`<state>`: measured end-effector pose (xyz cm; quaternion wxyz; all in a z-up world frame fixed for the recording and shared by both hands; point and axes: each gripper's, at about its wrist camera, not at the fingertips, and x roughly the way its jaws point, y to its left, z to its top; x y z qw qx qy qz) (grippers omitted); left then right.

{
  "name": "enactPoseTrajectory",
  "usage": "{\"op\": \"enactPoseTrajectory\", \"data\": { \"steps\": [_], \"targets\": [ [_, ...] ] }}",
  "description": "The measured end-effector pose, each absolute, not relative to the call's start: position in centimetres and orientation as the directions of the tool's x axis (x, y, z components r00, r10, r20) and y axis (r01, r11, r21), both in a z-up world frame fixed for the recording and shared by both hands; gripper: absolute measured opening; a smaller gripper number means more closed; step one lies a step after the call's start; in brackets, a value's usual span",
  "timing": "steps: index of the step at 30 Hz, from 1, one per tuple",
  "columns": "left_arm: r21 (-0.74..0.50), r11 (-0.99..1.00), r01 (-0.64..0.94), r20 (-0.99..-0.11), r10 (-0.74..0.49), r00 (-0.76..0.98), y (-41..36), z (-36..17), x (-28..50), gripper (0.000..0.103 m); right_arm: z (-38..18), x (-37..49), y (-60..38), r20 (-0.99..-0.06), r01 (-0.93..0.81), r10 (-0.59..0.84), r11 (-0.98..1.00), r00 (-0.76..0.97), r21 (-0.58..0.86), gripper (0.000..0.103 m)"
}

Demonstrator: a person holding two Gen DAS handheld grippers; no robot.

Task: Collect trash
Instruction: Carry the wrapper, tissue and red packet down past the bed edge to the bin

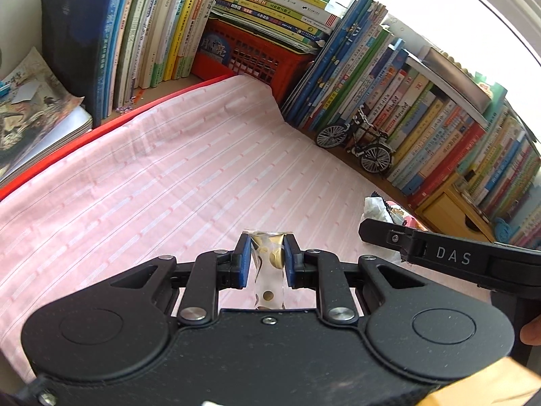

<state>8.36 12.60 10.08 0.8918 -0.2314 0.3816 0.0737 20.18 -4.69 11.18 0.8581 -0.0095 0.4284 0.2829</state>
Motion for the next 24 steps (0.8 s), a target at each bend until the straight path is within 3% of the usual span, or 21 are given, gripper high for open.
{"op": "enactPoseTrajectory", "data": {
  "steps": [24],
  "targets": [
    [-0.349,0.901,-0.256,-0.751,-0.106,0.652,15.4,11.7,-14.4,0.019,13.3,-2.7,-3.1,-0.768,-0.430,0.447,0.868,0.459,0.248,0.030]
  ]
}}
